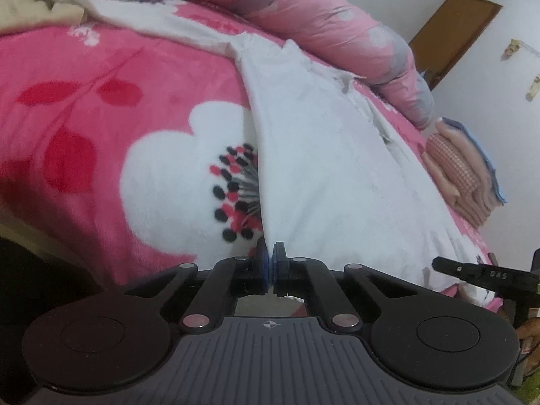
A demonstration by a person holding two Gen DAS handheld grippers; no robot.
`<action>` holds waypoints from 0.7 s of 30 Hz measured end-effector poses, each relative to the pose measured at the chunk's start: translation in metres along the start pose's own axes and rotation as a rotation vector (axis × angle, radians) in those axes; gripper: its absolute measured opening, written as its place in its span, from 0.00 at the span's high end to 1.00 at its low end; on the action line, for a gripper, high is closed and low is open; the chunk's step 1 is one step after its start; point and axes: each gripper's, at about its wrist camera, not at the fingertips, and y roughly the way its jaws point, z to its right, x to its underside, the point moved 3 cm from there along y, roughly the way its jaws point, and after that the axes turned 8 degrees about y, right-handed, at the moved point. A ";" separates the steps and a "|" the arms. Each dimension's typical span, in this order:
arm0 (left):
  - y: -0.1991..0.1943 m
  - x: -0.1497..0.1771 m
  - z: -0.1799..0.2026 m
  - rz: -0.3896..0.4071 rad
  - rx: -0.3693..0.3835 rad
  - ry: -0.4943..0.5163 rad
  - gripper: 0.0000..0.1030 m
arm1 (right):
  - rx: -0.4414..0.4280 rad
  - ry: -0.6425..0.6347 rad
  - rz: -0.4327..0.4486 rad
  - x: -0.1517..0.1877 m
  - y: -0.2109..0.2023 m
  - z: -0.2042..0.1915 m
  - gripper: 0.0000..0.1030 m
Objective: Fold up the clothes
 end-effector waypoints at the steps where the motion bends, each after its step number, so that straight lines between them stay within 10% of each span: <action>1: 0.004 0.001 -0.003 -0.011 -0.006 -0.015 1.00 | -0.010 0.018 0.000 -0.001 0.000 0.002 1.00; 5: 0.007 0.003 -0.009 -0.006 -0.001 -0.038 0.98 | -0.077 0.087 -0.009 -0.005 0.000 0.007 0.92; 7: 0.006 0.003 -0.009 0.000 0.002 -0.035 0.98 | -0.080 0.082 -0.005 -0.006 0.002 0.004 0.60; 10: 0.006 0.003 -0.007 0.010 0.008 -0.029 0.84 | -0.052 0.020 0.003 -0.005 0.007 -0.005 0.55; 14: 0.007 0.003 -0.006 0.020 0.023 -0.033 0.74 | -0.049 -0.031 -0.032 0.002 0.021 -0.013 0.58; 17: 0.009 0.005 -0.006 0.024 0.015 -0.028 0.75 | -0.012 -0.106 -0.035 0.008 0.027 -0.021 0.96; 21: 0.004 0.003 -0.001 0.033 0.006 0.008 0.79 | 0.016 -0.149 0.020 0.008 0.016 -0.028 1.00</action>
